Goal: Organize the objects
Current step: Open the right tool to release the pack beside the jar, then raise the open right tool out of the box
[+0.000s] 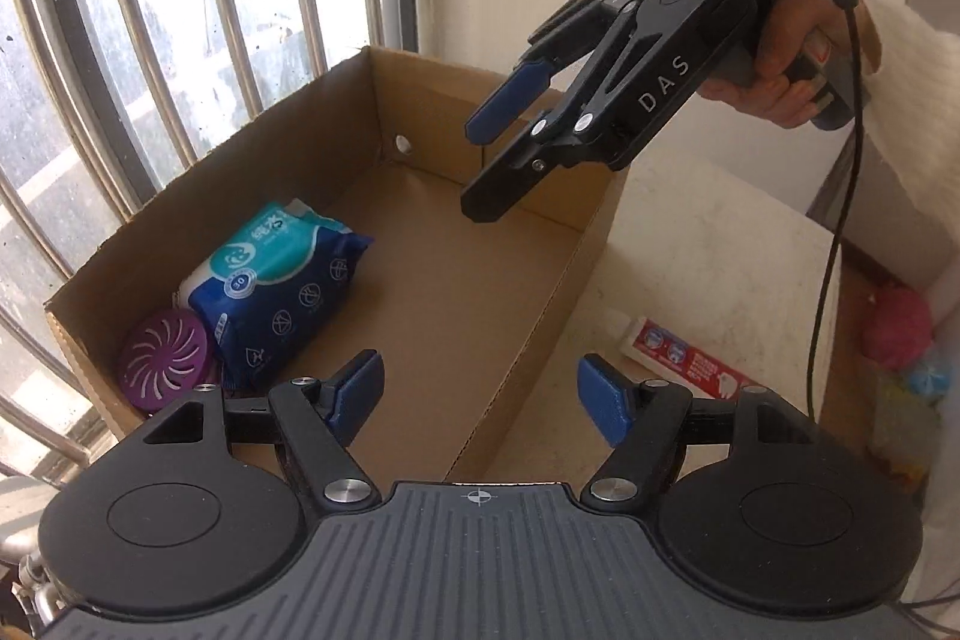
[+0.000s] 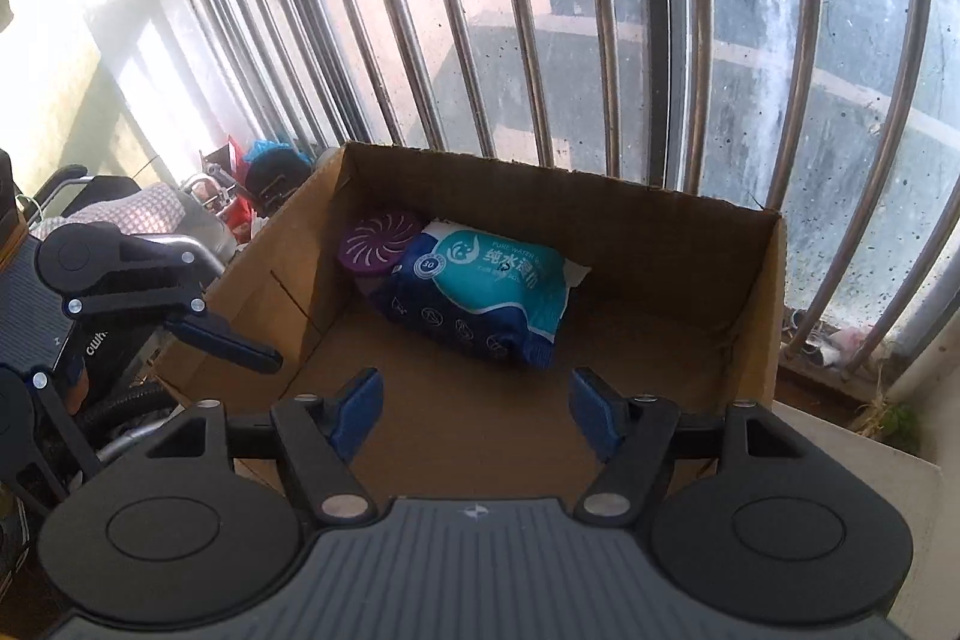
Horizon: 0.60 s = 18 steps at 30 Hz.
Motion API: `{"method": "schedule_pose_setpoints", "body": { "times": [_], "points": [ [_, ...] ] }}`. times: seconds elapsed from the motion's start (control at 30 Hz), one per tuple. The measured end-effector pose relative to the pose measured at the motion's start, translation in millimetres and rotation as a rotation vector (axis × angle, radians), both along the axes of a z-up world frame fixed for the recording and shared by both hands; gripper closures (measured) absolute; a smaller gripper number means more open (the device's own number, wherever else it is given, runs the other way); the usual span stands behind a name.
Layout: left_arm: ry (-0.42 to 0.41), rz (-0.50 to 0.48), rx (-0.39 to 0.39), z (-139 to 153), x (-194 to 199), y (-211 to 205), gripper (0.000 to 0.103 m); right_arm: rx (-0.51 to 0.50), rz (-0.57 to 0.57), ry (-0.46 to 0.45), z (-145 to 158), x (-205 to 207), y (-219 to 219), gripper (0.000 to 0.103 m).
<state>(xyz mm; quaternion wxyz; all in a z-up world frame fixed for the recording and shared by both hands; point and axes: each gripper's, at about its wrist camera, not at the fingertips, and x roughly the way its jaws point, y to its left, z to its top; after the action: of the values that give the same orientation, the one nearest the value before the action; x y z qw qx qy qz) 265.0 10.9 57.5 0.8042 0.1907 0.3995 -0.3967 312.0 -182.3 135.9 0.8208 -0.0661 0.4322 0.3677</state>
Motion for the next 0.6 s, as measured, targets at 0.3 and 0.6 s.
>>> {"method": "schedule_pose_setpoints", "body": {
  "times": [0.3,0.6],
  "points": [
    [-0.020,-0.086,0.179,-22.2,-13.2,-18.7,0.087,-0.063,-0.060,0.081,-13.1,-29.5,-19.0,0.058],
    [-0.046,-0.169,0.281,-31.0,-26.1,-22.3,0.086,-0.028,-0.091,0.116,-7.2,-61.7,-30.2,0.059]
  ]
}}
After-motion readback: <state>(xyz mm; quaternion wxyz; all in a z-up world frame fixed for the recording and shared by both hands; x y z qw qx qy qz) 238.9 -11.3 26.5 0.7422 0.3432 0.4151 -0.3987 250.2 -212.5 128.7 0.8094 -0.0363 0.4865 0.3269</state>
